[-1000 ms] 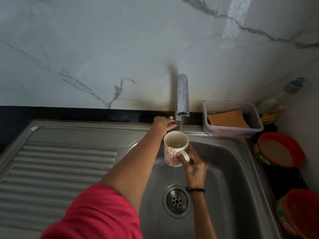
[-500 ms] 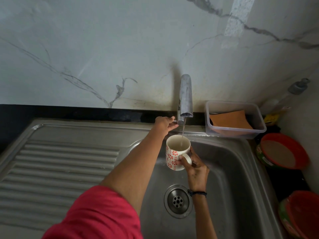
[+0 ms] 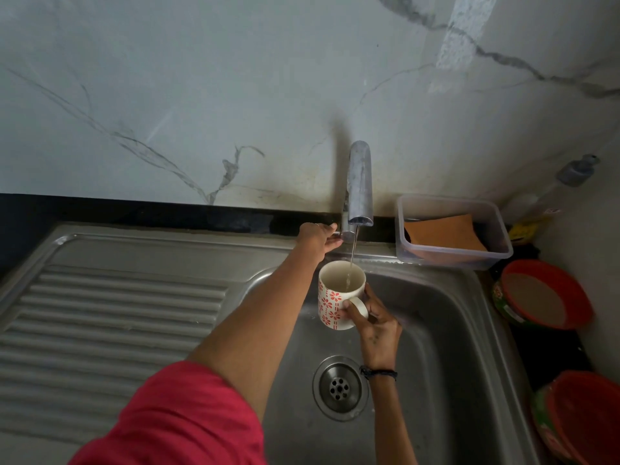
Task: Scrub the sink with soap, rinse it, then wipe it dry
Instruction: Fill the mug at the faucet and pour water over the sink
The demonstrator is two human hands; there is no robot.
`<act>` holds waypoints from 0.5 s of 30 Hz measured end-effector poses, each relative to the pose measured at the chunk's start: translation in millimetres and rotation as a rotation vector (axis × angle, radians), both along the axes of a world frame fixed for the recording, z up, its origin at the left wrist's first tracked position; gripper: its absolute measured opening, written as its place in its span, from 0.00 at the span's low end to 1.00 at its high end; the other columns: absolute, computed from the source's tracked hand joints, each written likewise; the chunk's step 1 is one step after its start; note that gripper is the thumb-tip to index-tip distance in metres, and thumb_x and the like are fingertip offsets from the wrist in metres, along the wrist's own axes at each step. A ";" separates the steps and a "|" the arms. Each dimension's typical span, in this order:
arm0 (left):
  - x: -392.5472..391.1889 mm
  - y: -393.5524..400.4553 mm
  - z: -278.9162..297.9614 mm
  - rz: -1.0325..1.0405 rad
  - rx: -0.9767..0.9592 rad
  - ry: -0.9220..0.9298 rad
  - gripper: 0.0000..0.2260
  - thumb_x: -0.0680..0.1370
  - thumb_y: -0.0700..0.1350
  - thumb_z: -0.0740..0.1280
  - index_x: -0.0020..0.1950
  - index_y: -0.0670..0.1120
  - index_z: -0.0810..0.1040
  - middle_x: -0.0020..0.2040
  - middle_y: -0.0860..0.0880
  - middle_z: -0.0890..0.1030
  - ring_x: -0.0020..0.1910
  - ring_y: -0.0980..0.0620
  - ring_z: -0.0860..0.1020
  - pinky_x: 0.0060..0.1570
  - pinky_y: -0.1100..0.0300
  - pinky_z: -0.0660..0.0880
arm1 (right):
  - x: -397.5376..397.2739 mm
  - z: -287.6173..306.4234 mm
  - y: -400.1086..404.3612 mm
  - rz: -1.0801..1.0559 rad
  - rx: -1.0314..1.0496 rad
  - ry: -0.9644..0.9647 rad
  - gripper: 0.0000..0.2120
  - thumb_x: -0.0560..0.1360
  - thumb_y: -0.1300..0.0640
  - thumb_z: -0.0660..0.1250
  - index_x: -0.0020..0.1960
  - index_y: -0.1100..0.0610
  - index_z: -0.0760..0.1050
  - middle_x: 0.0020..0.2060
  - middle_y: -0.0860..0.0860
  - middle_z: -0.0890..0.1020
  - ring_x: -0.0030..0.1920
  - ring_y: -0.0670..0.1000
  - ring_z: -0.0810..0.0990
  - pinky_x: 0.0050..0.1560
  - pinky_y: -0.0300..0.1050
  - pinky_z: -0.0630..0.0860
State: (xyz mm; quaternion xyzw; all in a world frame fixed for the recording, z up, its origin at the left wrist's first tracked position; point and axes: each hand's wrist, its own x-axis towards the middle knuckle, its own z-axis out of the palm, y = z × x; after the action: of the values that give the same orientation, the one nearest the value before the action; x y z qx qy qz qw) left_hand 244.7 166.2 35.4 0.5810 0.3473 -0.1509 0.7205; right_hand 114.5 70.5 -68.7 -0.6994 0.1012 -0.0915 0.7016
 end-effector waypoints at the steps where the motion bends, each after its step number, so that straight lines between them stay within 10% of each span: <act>1: -1.5 -0.6 2.4 -0.002 0.006 0.002 0.04 0.78 0.34 0.61 0.50 0.34 0.74 0.60 0.36 0.76 0.59 0.42 0.77 0.55 0.54 0.75 | -0.2 0.2 0.4 -0.002 0.001 -0.001 0.09 0.68 0.67 0.72 0.33 0.56 0.78 0.59 0.46 0.78 0.58 0.46 0.78 0.48 0.30 0.76; 9: 2.5 2.9 -3.7 -0.045 0.077 -0.018 0.12 0.77 0.33 0.63 0.61 0.32 0.72 0.60 0.34 0.76 0.58 0.40 0.77 0.59 0.53 0.75 | -0.8 2.4 2.0 0.000 0.060 0.014 0.06 0.69 0.66 0.72 0.38 0.56 0.81 0.60 0.50 0.79 0.60 0.48 0.78 0.56 0.44 0.78; 15: 2.2 1.8 -11.6 -0.088 0.169 -0.078 0.11 0.77 0.35 0.63 0.59 0.34 0.72 0.58 0.35 0.77 0.55 0.41 0.79 0.53 0.54 0.78 | -0.3 6.8 2.9 0.003 0.031 0.003 0.15 0.68 0.67 0.73 0.39 0.46 0.82 0.60 0.55 0.79 0.60 0.51 0.78 0.49 0.29 0.76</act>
State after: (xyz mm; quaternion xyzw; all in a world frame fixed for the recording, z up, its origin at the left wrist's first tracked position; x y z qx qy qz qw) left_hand 246.9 167.9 23.8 0.6597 0.3048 -0.1298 0.6746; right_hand 114.2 73.5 -61.9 -0.6887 0.1024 -0.0880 0.7123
